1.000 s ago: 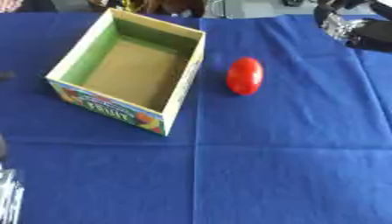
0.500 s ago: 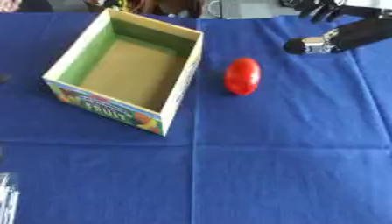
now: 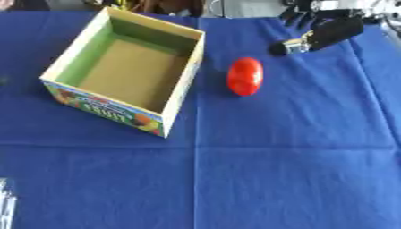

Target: Pick up objects on the table and place them in the box.

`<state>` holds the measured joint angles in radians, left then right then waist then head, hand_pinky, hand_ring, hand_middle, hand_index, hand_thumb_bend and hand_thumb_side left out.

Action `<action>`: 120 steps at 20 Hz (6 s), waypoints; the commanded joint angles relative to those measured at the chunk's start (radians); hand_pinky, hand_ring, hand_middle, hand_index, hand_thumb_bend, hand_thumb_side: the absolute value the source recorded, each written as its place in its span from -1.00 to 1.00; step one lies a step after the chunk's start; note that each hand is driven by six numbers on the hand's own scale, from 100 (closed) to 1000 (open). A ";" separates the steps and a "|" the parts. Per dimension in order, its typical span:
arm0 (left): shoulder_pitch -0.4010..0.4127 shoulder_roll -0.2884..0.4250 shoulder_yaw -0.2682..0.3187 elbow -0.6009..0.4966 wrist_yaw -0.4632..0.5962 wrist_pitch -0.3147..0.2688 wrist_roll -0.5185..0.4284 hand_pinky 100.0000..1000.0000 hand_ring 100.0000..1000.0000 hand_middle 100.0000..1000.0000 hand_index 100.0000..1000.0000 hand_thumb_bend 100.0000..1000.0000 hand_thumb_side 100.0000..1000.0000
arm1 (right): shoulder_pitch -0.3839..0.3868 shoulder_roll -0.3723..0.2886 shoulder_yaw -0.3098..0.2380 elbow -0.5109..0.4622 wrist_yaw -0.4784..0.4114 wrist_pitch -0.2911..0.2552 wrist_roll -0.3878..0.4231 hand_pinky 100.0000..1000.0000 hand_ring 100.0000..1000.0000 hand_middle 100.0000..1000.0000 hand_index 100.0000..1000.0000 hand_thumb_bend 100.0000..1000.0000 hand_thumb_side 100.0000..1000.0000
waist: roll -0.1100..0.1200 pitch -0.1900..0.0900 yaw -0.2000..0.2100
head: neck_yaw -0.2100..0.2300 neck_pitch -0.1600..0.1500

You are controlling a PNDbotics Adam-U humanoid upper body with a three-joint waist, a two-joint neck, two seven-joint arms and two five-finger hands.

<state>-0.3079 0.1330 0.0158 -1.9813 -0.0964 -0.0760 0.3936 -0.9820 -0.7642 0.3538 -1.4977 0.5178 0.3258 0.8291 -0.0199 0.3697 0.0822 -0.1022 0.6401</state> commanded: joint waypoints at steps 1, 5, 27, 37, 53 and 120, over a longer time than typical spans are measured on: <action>-0.006 0.015 -0.006 -0.019 0.006 -0.001 -0.004 0.03 0.81 0.62 0.19 -1.00 0.79 | -0.031 0.023 0.013 0.041 0.029 0.013 0.012 0.72 0.72 0.74 1.00 -0.05 0.53 | 0.000 -0.028 0.002 | -0.007 0.002; -0.007 0.015 -0.007 -0.019 0.008 -0.001 -0.005 0.03 0.81 0.62 0.19 -1.00 0.78 | -0.044 0.062 0.029 0.095 0.065 0.019 0.010 0.71 0.71 0.73 1.00 -0.06 0.54 | -0.001 -0.028 0.005 | -0.008 0.004; -0.015 0.009 -0.010 -0.019 0.012 -0.002 -0.009 0.03 0.81 0.62 0.19 -1.00 0.78 | 0.008 0.118 0.046 0.124 0.131 0.029 -0.055 0.76 0.74 0.74 1.00 0.00 0.53 | 0.002 -0.016 0.011 | 0.005 -0.001; -0.018 0.006 -0.012 -0.019 0.014 -0.002 -0.012 0.03 0.82 0.62 0.19 -1.00 0.79 | 0.011 0.142 0.041 0.203 0.169 -0.008 -0.089 0.74 0.72 0.73 1.00 -0.01 0.51 | 0.008 -0.004 0.014 | 0.002 -0.010; -0.017 0.005 -0.012 -0.019 0.018 0.000 -0.012 0.03 0.82 0.63 0.18 -1.00 0.79 | 0.021 0.150 0.030 0.242 0.144 -0.011 -0.173 0.64 0.65 0.67 1.00 -0.04 0.51 | 0.005 0.018 0.023 | 0.008 -0.021; -0.008 0.020 -0.014 -0.019 0.012 0.017 -0.015 0.04 0.83 0.63 0.18 -1.00 0.78 | -0.161 0.086 -0.003 -0.095 -0.008 0.124 -0.335 -0.30 -0.30 -0.28 0.10 -1.00 -0.36 | -0.013 -0.004 0.027 | -0.004 -0.001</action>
<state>-0.3124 0.1330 0.0038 -1.9813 -0.0800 -0.0610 0.3793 -1.1184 -0.6744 0.3558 -1.5698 0.5124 0.4432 0.4913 -0.0346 0.3923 0.1088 -0.1020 0.6324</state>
